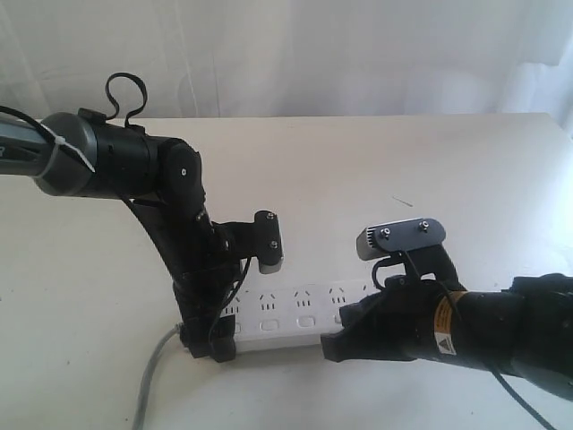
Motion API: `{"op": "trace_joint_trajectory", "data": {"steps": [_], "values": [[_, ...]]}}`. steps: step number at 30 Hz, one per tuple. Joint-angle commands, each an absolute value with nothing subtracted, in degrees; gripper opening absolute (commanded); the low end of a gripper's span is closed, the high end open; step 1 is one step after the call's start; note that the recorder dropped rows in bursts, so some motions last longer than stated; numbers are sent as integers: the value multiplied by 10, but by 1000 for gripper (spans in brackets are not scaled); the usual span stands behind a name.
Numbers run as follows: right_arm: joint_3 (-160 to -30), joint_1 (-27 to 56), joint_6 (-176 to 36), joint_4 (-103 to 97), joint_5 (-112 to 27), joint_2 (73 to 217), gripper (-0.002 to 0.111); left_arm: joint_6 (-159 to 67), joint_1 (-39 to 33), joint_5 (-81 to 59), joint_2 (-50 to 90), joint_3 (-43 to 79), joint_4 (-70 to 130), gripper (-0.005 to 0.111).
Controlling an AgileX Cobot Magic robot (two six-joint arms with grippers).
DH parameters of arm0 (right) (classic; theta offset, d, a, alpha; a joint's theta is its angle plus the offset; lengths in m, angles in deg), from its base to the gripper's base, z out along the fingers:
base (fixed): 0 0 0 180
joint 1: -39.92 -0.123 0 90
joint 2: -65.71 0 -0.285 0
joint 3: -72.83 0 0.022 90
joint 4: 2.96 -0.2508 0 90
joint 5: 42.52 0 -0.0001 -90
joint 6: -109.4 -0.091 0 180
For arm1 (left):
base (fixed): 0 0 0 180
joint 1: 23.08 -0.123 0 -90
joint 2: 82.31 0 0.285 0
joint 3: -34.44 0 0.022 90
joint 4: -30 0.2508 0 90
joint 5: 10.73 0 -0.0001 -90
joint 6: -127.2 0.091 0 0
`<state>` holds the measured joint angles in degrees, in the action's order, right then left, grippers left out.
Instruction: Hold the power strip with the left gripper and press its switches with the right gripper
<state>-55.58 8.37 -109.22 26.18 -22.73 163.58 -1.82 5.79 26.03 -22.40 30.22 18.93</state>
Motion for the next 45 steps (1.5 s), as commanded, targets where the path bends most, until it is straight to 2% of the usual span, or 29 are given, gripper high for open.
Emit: {"op": "trace_joint_trajectory", "data": {"steps": [1, 14, 29, 38, 45], "values": [[-552, 86, -1075, 243, -206, 1638, 0, -18, 57, 298, -228, 292, 201, 0], [-552, 86, -1056, 223, -137, 1713, 0, -17, 57, 299, -228, 292, 200, 0], [-552, 86, -987, 143, -166, 1714, 0, -17, 57, 299, -228, 292, 200, 0], [-552, 86, -986, 143, -116, 1714, 0, -16, 57, 302, -228, 292, 200, 0], [-552, 86, -986, 143, -128, 1714, 0, -16, 57, 310, -228, 292, 200, 0]]}}
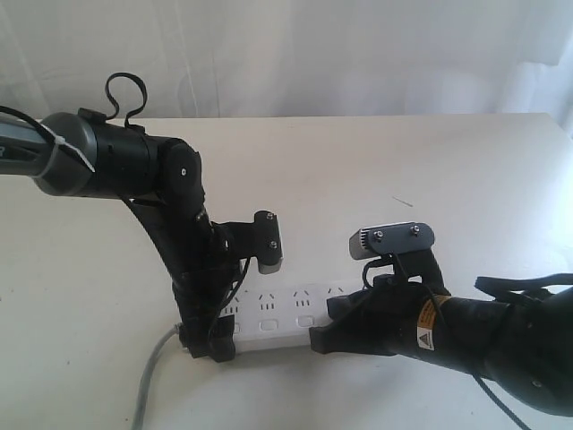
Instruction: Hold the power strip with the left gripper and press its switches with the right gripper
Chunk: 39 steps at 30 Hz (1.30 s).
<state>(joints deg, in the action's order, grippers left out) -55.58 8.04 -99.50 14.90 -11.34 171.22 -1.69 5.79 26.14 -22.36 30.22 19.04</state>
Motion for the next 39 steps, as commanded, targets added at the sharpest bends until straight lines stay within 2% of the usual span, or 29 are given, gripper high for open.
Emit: {"op": "trace_joint_trajectory", "data": {"steps": [1, 23, 39], "values": [[-552, 86, -986, 143, -128, 1714, 0, -16, 57, 310, -228, 292, 200, 0], [-552, 86, -986, 142, -226, 1715, 0, -16, 57, 313, -228, 292, 199, 0], [-552, 86, -988, 142, -232, 1757, 0, -16, 57, 312, -228, 292, 190, 0]]}}
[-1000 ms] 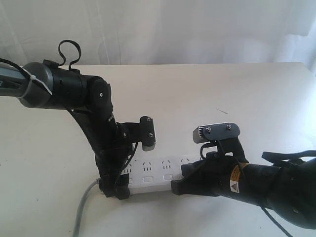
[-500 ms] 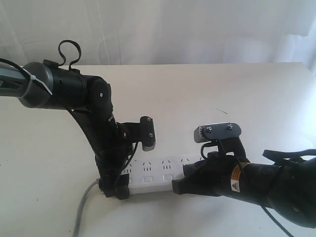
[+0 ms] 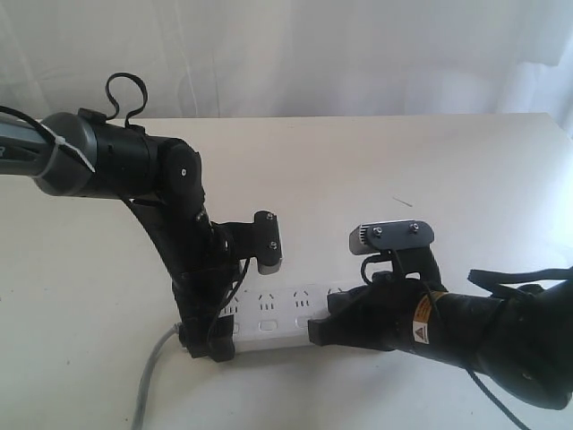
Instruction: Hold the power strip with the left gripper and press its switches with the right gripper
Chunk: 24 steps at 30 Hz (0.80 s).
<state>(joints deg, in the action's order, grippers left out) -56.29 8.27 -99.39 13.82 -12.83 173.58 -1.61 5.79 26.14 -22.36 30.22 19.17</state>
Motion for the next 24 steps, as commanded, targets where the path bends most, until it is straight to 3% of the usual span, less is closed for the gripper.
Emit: {"op": "trace_joint_trajectory", "data": {"steps": [1, 15, 24], "values": [[-552, 86, -988, 142, -242, 1757, 0, -15, 57, 312, -228, 292, 190, 0], [-539, 83, -1013, 161, -240, 1756, 0, -10, 57, 308, -228, 292, 190, 0], [-539, 83, -1155, 307, -188, 1686, 0, -3, 57, 308, -228, 292, 190, 0]]}}
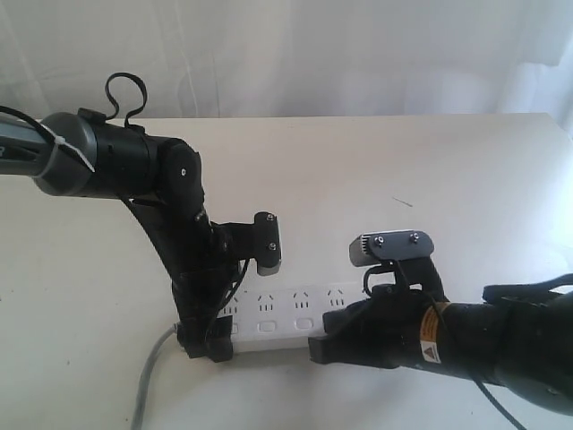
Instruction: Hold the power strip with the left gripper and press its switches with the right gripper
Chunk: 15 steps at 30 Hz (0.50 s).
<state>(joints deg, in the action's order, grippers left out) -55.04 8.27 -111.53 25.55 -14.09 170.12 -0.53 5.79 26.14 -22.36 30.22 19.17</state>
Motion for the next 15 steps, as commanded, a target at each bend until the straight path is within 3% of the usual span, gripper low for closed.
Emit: {"op": "trace_joint_trajectory", "data": {"steps": [1, 6, 12, 15], "values": [[-539, 83, -1155, 307, -195, 1685, 0, -3, 57, 308, -228, 292, 190, 0], [-539, 83, -1141, 300, -216, 1684, 0, -3, 57, 312, -228, 292, 190, 0], [-539, 84, -1117, 269, -68, 1682, 0, -3, 57, 314, -228, 292, 186, 0], [-539, 84, -1077, 227, -83, 1682, 0, 1, 57, 325, -228, 292, 186, 0]]}}
